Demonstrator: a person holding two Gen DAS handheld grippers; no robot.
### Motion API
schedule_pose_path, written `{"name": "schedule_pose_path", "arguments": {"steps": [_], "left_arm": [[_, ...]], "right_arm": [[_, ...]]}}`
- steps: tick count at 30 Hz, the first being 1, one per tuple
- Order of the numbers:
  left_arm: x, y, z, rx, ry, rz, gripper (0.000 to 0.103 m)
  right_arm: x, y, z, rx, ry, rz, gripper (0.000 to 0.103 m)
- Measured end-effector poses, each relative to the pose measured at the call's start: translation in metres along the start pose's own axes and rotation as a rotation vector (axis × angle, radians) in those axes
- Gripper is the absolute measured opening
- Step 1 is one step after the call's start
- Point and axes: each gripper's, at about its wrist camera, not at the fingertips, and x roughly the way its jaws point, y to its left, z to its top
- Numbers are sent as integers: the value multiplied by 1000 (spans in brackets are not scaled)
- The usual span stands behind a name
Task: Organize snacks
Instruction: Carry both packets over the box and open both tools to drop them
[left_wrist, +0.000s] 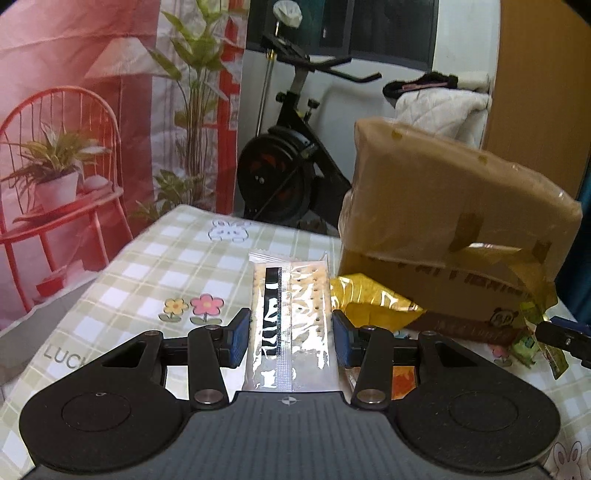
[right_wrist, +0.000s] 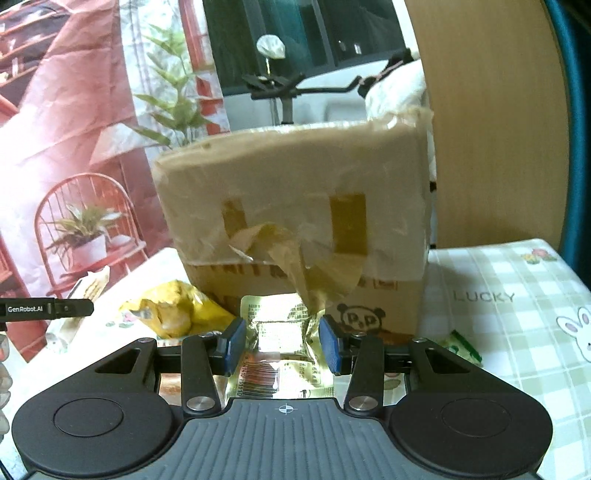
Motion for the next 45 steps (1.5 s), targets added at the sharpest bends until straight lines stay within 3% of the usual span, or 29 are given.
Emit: {"name": "schedule_pose_path", "arguments": {"steps": [12, 25, 33, 41, 43, 45], "left_arm": [[-21, -12, 32, 36, -129, -39, 48], [2, -56, 98, 111, -239, -151, 48], [68, -101, 157, 160, -205, -184, 48], [111, -121, 167, 153, -114, -234, 50], [116, -118, 163, 140, -94, -231, 62], [116, -114, 158, 137, -90, -216, 69]], "right_arm": [[-33, 6, 35, -26, -146, 25, 40], [-26, -11, 122, -94, -301, 6, 40], [34, -28, 182, -131, -281, -67, 41], [71, -44, 178, -84, -186, -108, 47], [74, -46, 173, -82, -164, -109, 51], [73, -44, 168, -101, -163, -122, 55]]}}
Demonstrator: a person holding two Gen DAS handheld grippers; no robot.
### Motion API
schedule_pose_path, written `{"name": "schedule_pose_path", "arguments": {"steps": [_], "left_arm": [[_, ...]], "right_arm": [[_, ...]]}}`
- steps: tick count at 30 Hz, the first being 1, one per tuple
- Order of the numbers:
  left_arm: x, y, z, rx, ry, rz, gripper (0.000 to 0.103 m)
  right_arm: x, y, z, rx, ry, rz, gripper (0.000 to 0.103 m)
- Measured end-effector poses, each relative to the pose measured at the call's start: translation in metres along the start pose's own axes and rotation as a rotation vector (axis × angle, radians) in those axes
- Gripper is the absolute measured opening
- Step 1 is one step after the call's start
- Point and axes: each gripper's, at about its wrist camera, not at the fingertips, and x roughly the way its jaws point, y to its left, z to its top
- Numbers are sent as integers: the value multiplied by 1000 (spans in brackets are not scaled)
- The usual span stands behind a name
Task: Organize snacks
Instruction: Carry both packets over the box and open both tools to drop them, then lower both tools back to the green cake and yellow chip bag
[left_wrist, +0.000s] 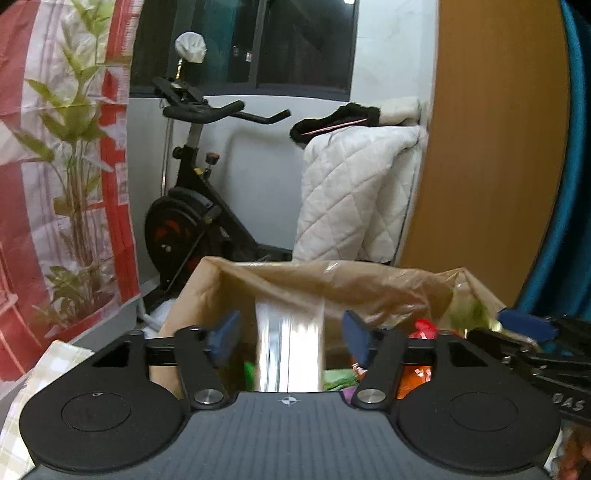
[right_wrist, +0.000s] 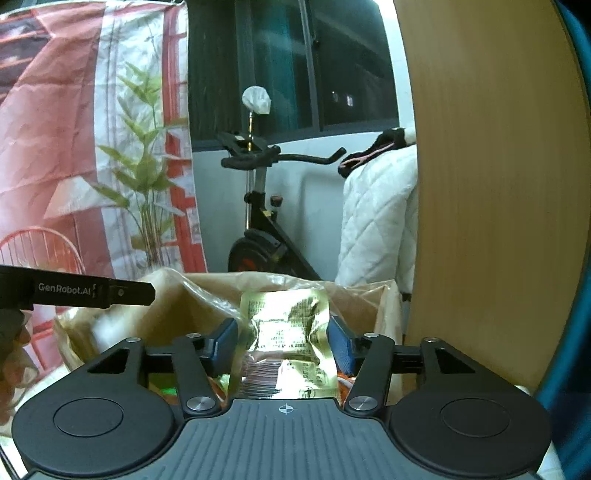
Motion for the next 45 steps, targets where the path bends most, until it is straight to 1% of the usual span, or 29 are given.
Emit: {"name": "schedule_pose_path", "arguments": {"steps": [2, 4, 8, 11, 14, 16, 18, 27, 32, 36, 42, 45], "left_arm": [[-5, 3, -4, -4, 7, 1, 69], [-12, 6, -8, 2, 14, -5, 69], [-29, 8, -12, 32, 16, 18, 69], [-45, 13, -16, 24, 24, 30, 69], [-65, 14, -22, 52, 5, 35, 69], [-75, 14, -25, 62, 5, 51, 69], [-86, 17, -30, 43, 5, 42, 69], [-120, 27, -52, -13, -22, 66, 69], [-130, 33, -71, -55, 1, 65, 68], [-132, 40, -91, -102, 45, 62, 68], [-132, 54, -118, -177, 100, 88, 67], [-131, 62, -132, -219, 128, 78, 67]], "right_arm": [[-4, 1, -2, -3, -3, 0, 62], [-9, 1, -4, 8, -7, 5, 63], [-22, 2, -9, 32, 4, 9, 63], [-34, 2, -13, 50, 12, 14, 64], [-46, 4, -17, 61, 17, 18, 71], [-56, 5, -19, 70, 16, 25, 73], [-65, 7, -22, 78, 15, 32, 76], [-101, 17, -37, 84, 7, 44, 77], [-113, 18, -52, 82, 20, 43, 77], [-115, 12, -73, 93, 62, 28, 77], [-112, -1, -112, 120, 150, -4, 75], [-110, -7, -129, 131, 182, -19, 73]]}}
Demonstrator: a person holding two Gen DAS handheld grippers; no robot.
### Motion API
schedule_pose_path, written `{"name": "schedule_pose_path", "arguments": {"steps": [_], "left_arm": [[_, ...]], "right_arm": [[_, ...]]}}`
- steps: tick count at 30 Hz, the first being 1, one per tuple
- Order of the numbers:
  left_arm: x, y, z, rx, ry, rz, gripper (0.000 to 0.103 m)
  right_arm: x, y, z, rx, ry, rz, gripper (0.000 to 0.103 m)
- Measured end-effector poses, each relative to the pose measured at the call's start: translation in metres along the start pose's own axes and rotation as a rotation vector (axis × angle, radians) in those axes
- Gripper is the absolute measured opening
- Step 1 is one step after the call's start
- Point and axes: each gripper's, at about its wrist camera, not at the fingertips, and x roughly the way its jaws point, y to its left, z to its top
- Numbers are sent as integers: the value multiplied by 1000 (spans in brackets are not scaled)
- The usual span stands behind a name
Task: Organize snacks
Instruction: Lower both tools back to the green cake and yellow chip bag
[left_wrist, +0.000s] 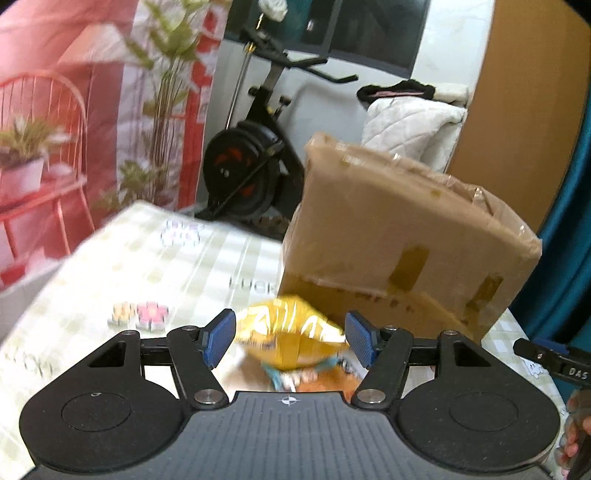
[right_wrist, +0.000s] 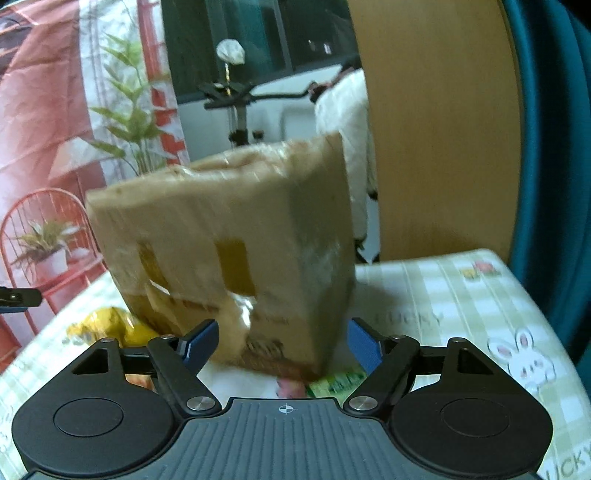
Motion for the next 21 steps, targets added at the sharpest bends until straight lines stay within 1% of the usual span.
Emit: {"name": "schedule_pose_path", "arguments": {"steps": [4, 8, 10, 12, 14, 18, 21], "left_arm": [[7, 4, -18, -15, 58, 14, 67], [13, 9, -29, -29, 91, 15, 67], [16, 9, -30, -34, 99, 10, 67], [18, 8, -30, -35, 95, -3, 68], [21, 4, -31, -27, 98, -11, 68], [29, -6, -36, -11, 110, -13, 68], [32, -8, -37, -7, 120, -16, 68]], "right_arm": [[7, -8, -22, -1, 43, -13, 72], [23, -15, -37, -15, 99, -7, 71], [37, -22, -39, -25, 137, -10, 70], [50, -28, -40, -41, 161, -38, 71], [60, -34, -39, -18, 176, -47, 71], [75, -36, -43, 44, 212, -27, 71], [87, -39, -43, 94, 219, -59, 72]]}}
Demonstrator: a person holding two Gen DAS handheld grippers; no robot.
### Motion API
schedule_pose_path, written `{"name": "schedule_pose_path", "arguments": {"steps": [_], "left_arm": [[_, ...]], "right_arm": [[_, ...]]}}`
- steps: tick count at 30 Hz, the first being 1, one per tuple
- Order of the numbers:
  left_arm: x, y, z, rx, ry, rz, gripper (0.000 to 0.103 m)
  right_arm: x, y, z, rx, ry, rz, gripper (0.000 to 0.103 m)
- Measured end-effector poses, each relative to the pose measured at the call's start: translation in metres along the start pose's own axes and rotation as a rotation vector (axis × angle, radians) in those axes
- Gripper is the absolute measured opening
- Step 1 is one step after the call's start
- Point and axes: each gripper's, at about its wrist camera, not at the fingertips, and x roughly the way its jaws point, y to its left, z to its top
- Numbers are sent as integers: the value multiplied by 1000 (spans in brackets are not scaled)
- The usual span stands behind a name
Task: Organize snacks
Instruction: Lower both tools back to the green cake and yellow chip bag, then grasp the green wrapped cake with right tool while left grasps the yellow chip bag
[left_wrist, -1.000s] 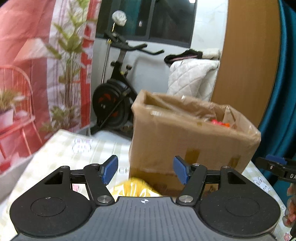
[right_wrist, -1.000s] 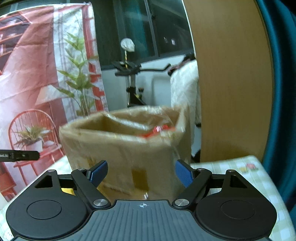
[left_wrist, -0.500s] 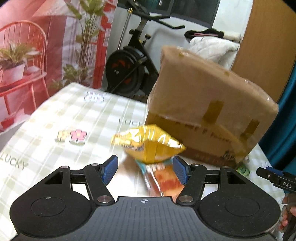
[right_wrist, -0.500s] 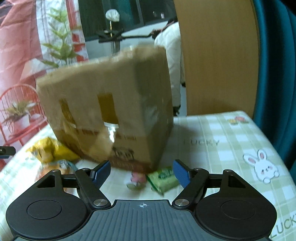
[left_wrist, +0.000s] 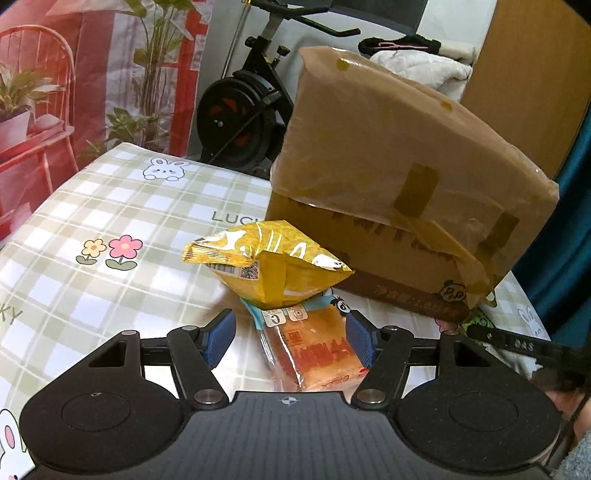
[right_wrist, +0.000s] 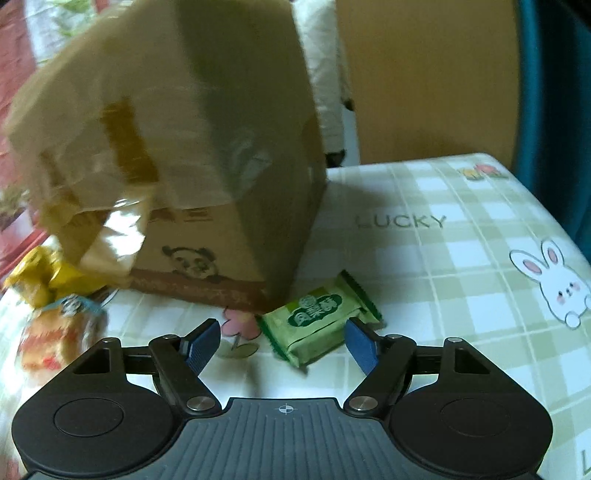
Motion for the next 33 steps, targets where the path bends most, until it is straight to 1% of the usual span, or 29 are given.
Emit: {"name": "schedule_pose_path", "arguments": {"steps": [2, 5, 7, 9, 10, 13, 16, 18, 20, 25, 33], "left_arm": [[1, -1, -1, 3, -1, 0, 68], [2, -2, -1, 2, 0, 6, 68], [3, -1, -1, 1, 4, 10, 68], [5, -1, -1, 0, 7, 13, 68], [5, -1, -1, 2, 8, 14, 68], [7, -2, -2, 7, 12, 11, 68], [6, -2, -3, 9, 14, 5, 68], [6, 0, -3, 9, 16, 5, 68], [7, 1, -3, 9, 17, 5, 68], [7, 1, -4, 12, 21, -1, 68], [7, 3, -4, 5, 26, 0, 68]], "right_arm": [[7, -4, 4, 30, -3, -31, 72], [13, -9, 8, 54, -19, -101, 72], [16, -12, 10, 68, -20, -124, 73], [20, -13, 11, 65, -22, -140, 78], [21, -13, 10, 59, -24, -144, 78], [22, -14, 9, 42, -21, -145, 78], [20, -11, 6, 9, -20, -140, 70], [15, -10, 3, 0, -19, -127, 61], [11, -10, 1, -4, -16, -116, 59], [4, -13, -3, 2, -7, -108, 58], [-1, -15, -4, -12, -2, -123, 57]]}}
